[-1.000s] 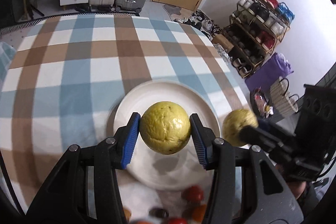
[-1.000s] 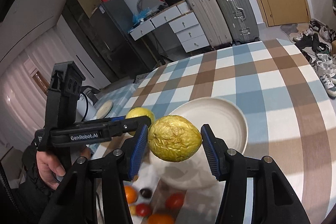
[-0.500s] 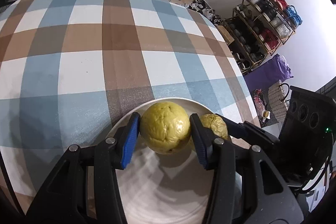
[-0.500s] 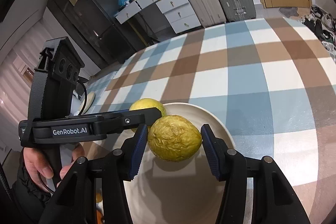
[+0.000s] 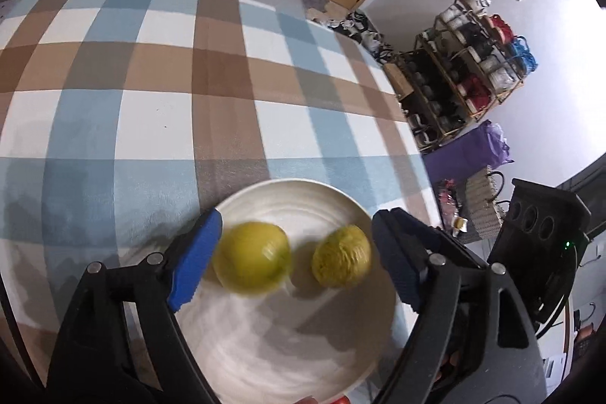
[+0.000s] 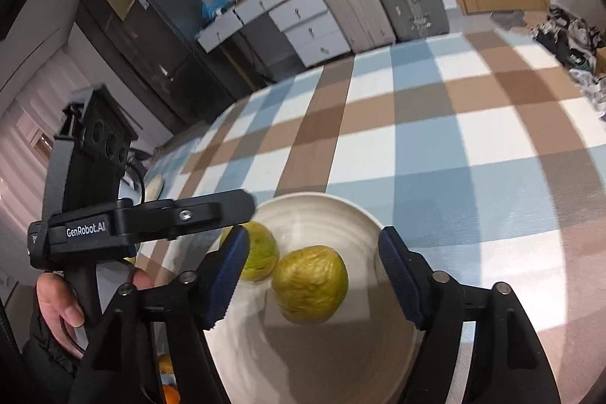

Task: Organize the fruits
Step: 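Carry both yellow fruits onto the cream plate and open both tools, then withdraw both tools from the plate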

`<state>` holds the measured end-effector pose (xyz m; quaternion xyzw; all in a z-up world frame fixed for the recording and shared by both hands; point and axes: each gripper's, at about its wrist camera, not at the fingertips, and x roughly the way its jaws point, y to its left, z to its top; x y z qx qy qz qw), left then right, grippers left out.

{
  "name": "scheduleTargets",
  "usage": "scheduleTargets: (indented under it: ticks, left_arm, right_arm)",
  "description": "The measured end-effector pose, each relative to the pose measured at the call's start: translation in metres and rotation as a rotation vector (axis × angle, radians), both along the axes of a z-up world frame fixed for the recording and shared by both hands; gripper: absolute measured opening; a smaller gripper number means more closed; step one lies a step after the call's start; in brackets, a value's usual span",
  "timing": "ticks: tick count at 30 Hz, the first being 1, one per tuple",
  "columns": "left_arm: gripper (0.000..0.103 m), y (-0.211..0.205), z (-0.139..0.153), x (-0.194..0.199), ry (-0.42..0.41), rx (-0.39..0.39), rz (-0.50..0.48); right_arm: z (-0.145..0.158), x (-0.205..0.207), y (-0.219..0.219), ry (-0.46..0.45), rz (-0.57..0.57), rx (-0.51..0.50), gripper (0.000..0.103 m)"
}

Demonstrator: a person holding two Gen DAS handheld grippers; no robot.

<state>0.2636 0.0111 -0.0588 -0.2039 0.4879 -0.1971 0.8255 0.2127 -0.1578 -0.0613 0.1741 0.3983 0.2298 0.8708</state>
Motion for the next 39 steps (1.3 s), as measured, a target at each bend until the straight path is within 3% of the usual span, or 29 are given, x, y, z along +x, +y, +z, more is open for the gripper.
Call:
scheduleTargets:
  ticks: [6, 10, 12, 15, 19, 23, 27, 32, 35, 39]
  left_arm:
    - [0.087, -0.005, 0.041, -0.041, -0.099, 0.064, 0.029]
    - [0.102, 0.002, 0.073, -0.085, -0.221, 0.149, 0.108]
    - [0.102, 0.015, 0.091, -0.111, -0.267, 0.232, 0.159]
    - [0.102, 0.020, 0.106, -0.148, -0.329, 0.228, 0.182]
    - [0.102, 0.025, 0.122, -0.199, -0.416, 0.310, 0.201]
    - [0.102, 0.034, 0.125, -0.258, -0.474, 0.331, 0.235]
    - [0.102, 0.029, 0.110, -0.298, -0.467, 0.363, 0.209]
    - [0.102, 0.029, 0.083, -0.319, -0.426, 0.386, 0.189]
    - [0.102, 0.034, 0.075, -0.330, -0.474, 0.403, 0.224]
    - [0.102, 0.037, 0.067, -0.325, -0.450, 0.414, 0.209]
  right_arm:
    - [0.039, -0.040, -0.014, -0.084, -0.036, 0.023, 0.092]
    - [0.068, -0.079, -0.020, -0.149, -0.087, 0.004, 0.100]
    - [0.080, -0.097, -0.022, -0.182, -0.102, 0.002, 0.101]
    - [0.095, -0.126, -0.018, -0.234, -0.104, -0.008, 0.103]
    - [0.104, -0.168, -0.007, -0.292, -0.090, -0.032, 0.103]
    - [0.101, -0.198, 0.005, -0.324, -0.070, -0.060, 0.103]
    - [0.094, -0.232, 0.010, -0.352, -0.079, -0.051, 0.103]
    - [0.085, -0.256, 0.021, -0.344, -0.054, -0.099, 0.103]
    - [0.075, -0.261, 0.026, -0.313, -0.041, -0.145, 0.103]
    - [0.059, -0.254, 0.031, -0.265, -0.029, -0.197, 0.103]
